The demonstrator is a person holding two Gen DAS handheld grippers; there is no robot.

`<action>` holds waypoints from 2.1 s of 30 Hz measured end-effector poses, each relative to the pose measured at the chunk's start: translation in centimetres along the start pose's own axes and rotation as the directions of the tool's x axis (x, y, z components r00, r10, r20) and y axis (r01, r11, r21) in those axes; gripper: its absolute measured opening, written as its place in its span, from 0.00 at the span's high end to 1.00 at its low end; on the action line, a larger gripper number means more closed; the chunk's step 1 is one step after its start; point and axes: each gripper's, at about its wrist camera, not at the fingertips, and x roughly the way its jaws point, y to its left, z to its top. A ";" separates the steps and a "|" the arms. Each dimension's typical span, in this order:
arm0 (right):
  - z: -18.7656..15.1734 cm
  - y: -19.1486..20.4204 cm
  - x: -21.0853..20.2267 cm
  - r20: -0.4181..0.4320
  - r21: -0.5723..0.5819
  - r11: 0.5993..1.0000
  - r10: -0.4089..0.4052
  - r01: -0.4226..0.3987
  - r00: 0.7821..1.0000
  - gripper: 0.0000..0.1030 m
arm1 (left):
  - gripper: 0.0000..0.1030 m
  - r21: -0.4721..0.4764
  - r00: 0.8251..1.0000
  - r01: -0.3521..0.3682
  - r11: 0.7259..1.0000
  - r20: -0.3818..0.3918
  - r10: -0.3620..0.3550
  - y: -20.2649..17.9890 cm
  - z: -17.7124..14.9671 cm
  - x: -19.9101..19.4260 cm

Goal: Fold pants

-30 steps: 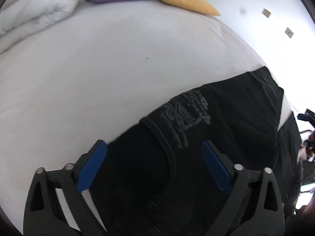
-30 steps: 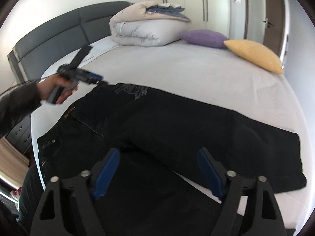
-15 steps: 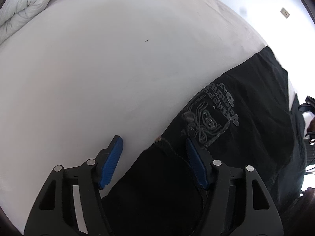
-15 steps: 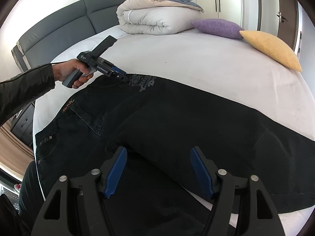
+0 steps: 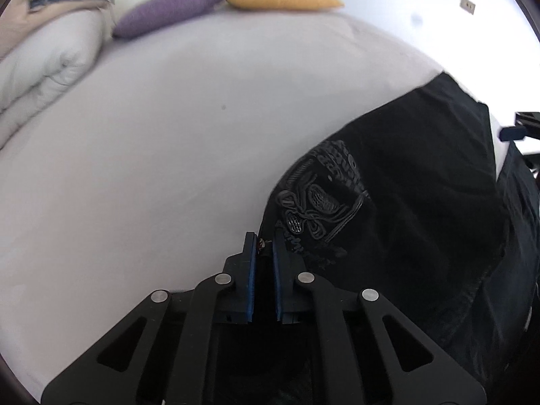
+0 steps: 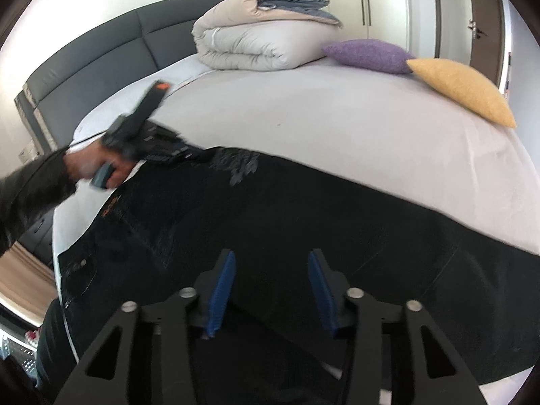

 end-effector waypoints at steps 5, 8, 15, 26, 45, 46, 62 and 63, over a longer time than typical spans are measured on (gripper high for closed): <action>3.0 1.5 1.3 -0.009 -0.127 0.991 -0.036 0.034 0.999 0.52 | 0.93 0.020 0.991 -0.084 0.996 0.106 0.081 -4.4 -2.6 -4.3; 4.8 3.1 2.5 -0.020 -0.197 0.980 0.008 -0.012 1.000 0.29 | 0.93 0.038 0.984 -0.100 0.994 0.154 0.093 -5.9 -4.6 -7.3; 7.3 7.3 7.2 -0.133 -0.424 0.906 -0.043 -0.017 0.990 0.32 | 0.93 0.051 0.972 -0.131 0.990 0.204 0.118 -8.6 -6.5 -9.9; 8.2 7.3 9.0 -0.168 -0.361 0.932 -0.034 -0.030 0.985 0.80 | 0.93 0.026 0.966 -0.124 0.992 0.233 0.115 -8.8 -9.0 -13.0; -6.8 21.6 6.4 0.057 -0.937 0.312 -0.313 0.159 0.948 0.96 | 0.93 0.056 0.982 -0.109 0.992 0.163 0.098 -14.5 -18.3 -17.9; -8.5 22.2 6.6 0.084 -0.961 0.224 -0.322 0.163 0.943 0.96 | 0.93 0.064 0.983 -0.111 0.992 0.154 0.100 -15.1 -18.9 -17.9; -16.8 24.6 5.5 0.223 -0.938 -0.330 -0.333 0.109 0.916 0.96 | 0.93 0.262 0.993 -0.117 0.958 0.032 0.112 -23.3 -28.0 -17.9; -16.8 24.7 5.4 0.220 -0.936 -0.337 -0.333 0.103 0.917 0.96 | 0.93 0.266 0.993 -0.114 0.957 0.028 0.111 -23.4 -28.2 -18.0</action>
